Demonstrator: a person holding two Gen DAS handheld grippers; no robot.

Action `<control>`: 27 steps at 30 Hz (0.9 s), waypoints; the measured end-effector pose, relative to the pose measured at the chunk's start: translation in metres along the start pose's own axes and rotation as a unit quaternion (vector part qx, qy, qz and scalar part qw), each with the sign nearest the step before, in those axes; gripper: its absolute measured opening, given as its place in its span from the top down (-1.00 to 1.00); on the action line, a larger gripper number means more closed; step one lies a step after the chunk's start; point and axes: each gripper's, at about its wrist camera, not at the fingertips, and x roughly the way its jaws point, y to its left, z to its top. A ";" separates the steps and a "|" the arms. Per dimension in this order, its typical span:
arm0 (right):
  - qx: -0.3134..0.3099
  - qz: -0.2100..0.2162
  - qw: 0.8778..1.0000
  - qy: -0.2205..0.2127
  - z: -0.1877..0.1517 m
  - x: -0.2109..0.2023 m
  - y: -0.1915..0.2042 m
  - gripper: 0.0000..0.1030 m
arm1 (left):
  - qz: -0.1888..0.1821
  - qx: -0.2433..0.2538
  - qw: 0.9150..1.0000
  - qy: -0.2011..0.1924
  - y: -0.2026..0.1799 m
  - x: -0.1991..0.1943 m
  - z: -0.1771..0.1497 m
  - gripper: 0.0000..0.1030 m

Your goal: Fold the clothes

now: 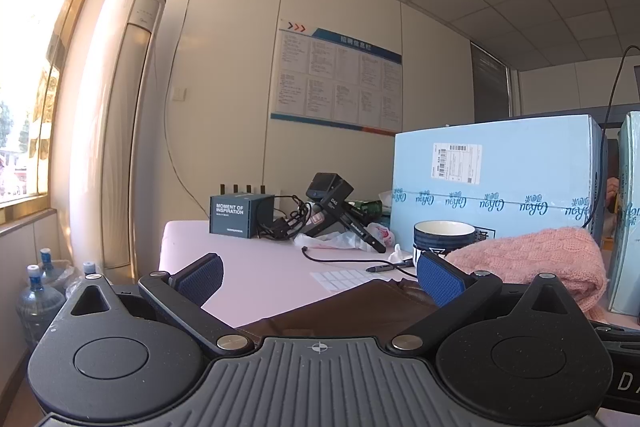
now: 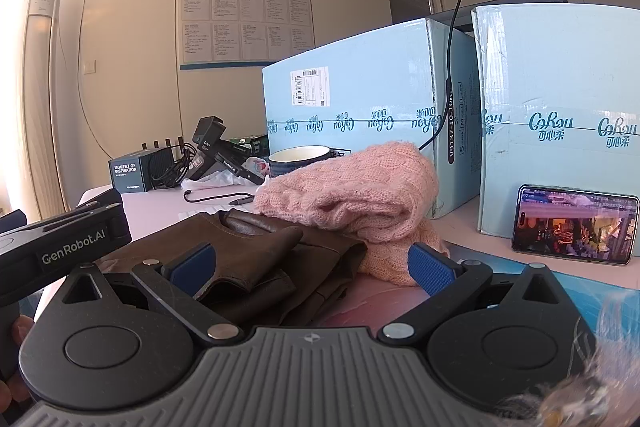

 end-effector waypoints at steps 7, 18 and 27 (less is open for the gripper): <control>0.000 0.000 1.000 0.000 0.000 0.000 0.000 -1.00 | 0.000 -0.002 1.000 0.003 0.001 0.001 0.000 -1.00; 0.000 0.000 1.000 0.000 0.000 0.000 0.000 -1.00 | 0.000 -0.003 1.000 0.002 0.002 0.000 0.000 -1.00; 0.000 0.001 1.000 0.000 0.000 0.000 0.000 -1.00 | 0.000 -0.004 1.000 0.002 0.002 0.001 0.000 -1.00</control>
